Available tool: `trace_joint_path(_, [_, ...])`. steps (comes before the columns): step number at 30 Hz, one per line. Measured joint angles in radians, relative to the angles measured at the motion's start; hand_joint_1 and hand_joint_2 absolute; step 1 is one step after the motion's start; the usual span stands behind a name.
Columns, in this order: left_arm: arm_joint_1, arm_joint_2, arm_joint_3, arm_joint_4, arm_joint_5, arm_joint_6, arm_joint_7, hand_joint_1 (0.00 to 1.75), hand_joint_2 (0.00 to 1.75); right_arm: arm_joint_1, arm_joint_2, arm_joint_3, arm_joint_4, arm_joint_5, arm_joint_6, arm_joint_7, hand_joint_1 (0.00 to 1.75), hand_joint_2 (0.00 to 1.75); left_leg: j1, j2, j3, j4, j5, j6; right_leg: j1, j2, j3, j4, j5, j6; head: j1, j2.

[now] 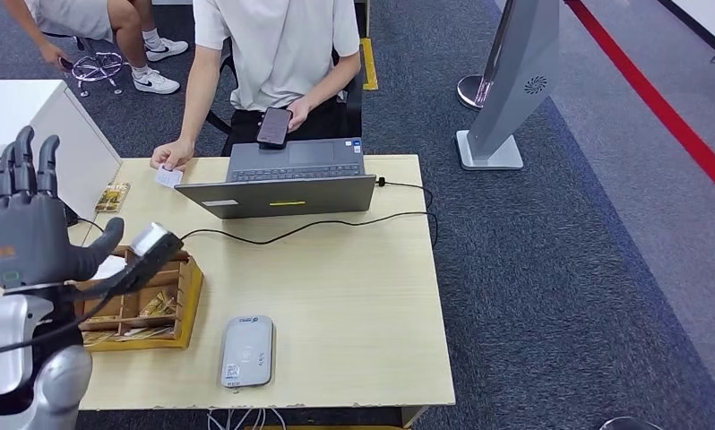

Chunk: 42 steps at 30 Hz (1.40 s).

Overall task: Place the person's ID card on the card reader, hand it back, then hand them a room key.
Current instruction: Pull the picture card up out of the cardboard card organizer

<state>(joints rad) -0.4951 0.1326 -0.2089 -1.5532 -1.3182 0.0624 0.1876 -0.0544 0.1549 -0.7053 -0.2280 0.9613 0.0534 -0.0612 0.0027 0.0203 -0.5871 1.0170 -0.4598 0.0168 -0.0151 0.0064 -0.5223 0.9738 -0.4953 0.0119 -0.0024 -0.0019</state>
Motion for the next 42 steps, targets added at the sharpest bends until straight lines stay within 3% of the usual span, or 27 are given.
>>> trace_joint_path(2, [0.245,0.031,-0.09,-0.22,0.028,0.011,-0.002,0.0,1.75,0.01,0.004,-0.026,-0.005,-0.017,-0.012,0.004,0.0,1.75,0.0,0.002,0.0,0.0,-0.003,0.0,0.0,0.002,-0.001,0.0,-0.002,0.0,0.0,0.0])
trace_joint_path(4, [0.451,0.08,-0.152,-0.355,0.025,0.056,-0.012,0.0,1.75,0.021,0.01,-0.051,-0.011,-0.022,-0.022,0.004,0.0,1.75,0.0,0.003,0.0,0.0,-0.005,-0.001,0.0,0.003,-0.002,0.0,-0.004,0.0,0.001,0.0])
trace_joint_path(9, [0.615,0.141,-0.198,-0.42,0.007,0.089,-0.034,0.0,1.75,0.033,0.013,-0.076,-0.018,-0.022,-0.023,0.005,0.0,1.75,0.0,0.003,0.0,0.0,-0.005,-0.001,0.0,0.003,-0.003,0.0,-0.005,-0.002,0.001,0.0])
trace_joint_path(13, [0.663,0.164,-0.213,-0.443,0.006,0.094,-0.036,0.0,1.75,0.036,0.015,-0.085,-0.021,-0.021,-0.023,0.005,0.0,1.75,0.0,0.002,0.0,0.0,-0.005,-0.001,0.0,0.002,-0.003,0.0,-0.005,-0.002,0.001,0.0])
trace_joint_path(26, [0.714,0.208,-0.239,-0.468,0.003,0.094,-0.047,0.0,1.75,0.04,0.023,-0.105,-0.031,-0.021,-0.023,0.005,0.0,1.75,0.0,0.002,0.0,0.0,-0.005,-0.001,0.0,0.002,-0.001,0.0,-0.005,-0.002,0.001,0.0])
trace_joint_path(37, [0.813,0.388,-0.344,-0.482,0.136,0.083,0.09,0.0,1.75,0.045,0.036,-0.139,-0.046,0.002,-0.022,0.006,0.0,1.75,0.001,0.002,0.0,-0.001,-0.006,-0.003,0.001,0.002,-0.003,0.0,-0.006,-0.003,0.001,0.0])
trace_joint_path(42, [0.818,0.415,-0.357,-0.452,0.235,0.05,0.179,0.0,1.75,0.046,0.038,-0.143,-0.051,0.03,-0.021,0.008,0.0,1.75,0.001,0.002,0.0,-0.001,-0.006,-0.003,0.001,0.002,-0.003,0.0,-0.006,-0.003,0.001,0.0])
